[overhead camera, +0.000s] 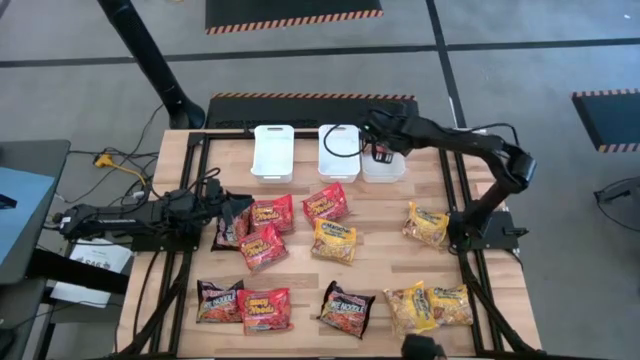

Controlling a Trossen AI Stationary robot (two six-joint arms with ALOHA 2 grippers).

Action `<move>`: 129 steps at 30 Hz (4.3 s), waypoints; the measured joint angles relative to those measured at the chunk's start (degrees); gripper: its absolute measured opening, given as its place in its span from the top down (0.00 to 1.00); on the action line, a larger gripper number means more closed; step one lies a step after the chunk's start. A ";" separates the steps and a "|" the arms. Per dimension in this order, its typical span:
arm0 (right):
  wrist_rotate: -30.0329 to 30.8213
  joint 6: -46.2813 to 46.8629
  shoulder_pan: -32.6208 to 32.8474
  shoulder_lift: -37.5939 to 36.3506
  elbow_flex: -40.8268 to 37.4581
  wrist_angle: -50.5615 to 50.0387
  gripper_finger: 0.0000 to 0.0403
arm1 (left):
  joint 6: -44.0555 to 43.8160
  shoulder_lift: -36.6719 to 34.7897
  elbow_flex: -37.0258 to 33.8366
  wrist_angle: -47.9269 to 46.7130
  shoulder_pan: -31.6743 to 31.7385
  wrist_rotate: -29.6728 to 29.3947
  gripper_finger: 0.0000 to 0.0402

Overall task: Sort Maruchan noodles
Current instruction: Put the orange noodle pack into the middle white bin

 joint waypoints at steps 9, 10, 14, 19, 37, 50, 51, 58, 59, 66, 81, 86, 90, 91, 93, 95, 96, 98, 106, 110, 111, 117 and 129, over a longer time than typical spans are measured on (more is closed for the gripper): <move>-0.15 14.60 7.15 -8.11 0.00 -1.23 0.62 | -0.11 0.00 0.00 0.00 0.01 0.04 0.59; -0.17 16.64 7.99 -8.97 0.00 -1.44 0.62 | 0.41 0.00 0.00 0.00 -0.01 -0.07 0.59; -0.20 25.58 11.59 -12.10 0.00 -1.66 0.62 | 1.25 0.00 0.00 0.00 0.01 -0.05 0.59; -0.46 37.06 16.33 -15.08 0.00 -1.66 0.62 | 1.69 0.00 0.00 -0.37 0.02 3.50 0.59; -3.37 56.33 36.29 -17.41 0.00 2.64 0.62 | 1.99 -0.02 4.60 -0.17 2.97 9.95 0.54; -3.37 56.13 39.81 -17.41 0.00 8.22 0.62 | 5.66 0.00 16.24 -4.02 2.97 14.75 0.54; -3.37 56.13 39.81 -17.41 0.00 8.24 0.62 | 5.84 0.00 17.30 -5.44 2.97 14.57 0.54; -3.37 56.13 39.62 -17.39 0.00 8.24 0.62 | 8.33 0.61 24.81 -16.65 2.97 9.95 0.54; -3.37 56.13 39.62 -17.39 0.00 8.24 0.62 | 8.33 1.05 26.04 -18.57 2.97 9.84 0.54; -3.37 56.13 39.62 -17.36 0.00 8.24 0.62 | 7.61 9.36 33.51 -29.47 2.97 11.30 0.54; -3.34 56.13 39.62 -17.36 0.00 8.24 0.62 | 13.65 30.70 34.71 -40.41 2.95 25.00 0.54; -3.34 56.14 39.62 -17.36 0.00 8.24 0.62 | 13.51 35.45 34.71 -40.44 2.95 25.98 0.54; -3.34 56.15 39.62 -17.36 0.00 8.24 0.62 | 13.46 39.07 34.71 -40.39 2.93 27.16 0.54; -3.34 56.15 39.62 -17.34 0.00 8.24 0.62 | 13.45 40.04 34.71 -40.41 2.92 27.43 0.54; -3.34 56.15 39.62 -17.34 0.00 8.24 0.62 | 13.42 41.70 34.71 -40.41 2.90 28.05 0.54; -3.34 56.15 39.62 -17.34 0.00 8.24 0.62 | 13.57 43.51 34.71 -40.22 2.90 28.35 0.54; -3.34 56.15 39.62 -17.34 0.00 8.24 0.62 | 13.68 44.38 34.71 -40.02 2.90 28.35 0.54; -3.34 56.15 39.62 -17.34 0.00 8.24 0.62 | 13.68 45.90 34.71 -39.66 2.90 28.64 0.54; -3.37 56.15 39.62 -17.34 0.00 8.21 0.62 | 14.21 51.75 34.71 -36.07 2.88 33.00 0.54; -3.37 56.17 39.66 -17.34 0.00 8.05 0.62 | 14.21 54.47 34.71 -35.75 2.88 33.06 0.54; -3.37 56.17 39.66 -17.34 0.00 8.05 0.62 | 14.21 55.08 34.71 -35.82 2.88 33.17 0.54; -3.37 56.17 39.66 -17.34 0.00 8.00 0.62 | 14.23 58.22 34.71 -34.86 2.88 35.12 0.54; -3.39 56.17 39.66 -17.34 0.00 7.57 0.62 | 15.30 61.75 34.71 -32.77 0.95 37.39 0.60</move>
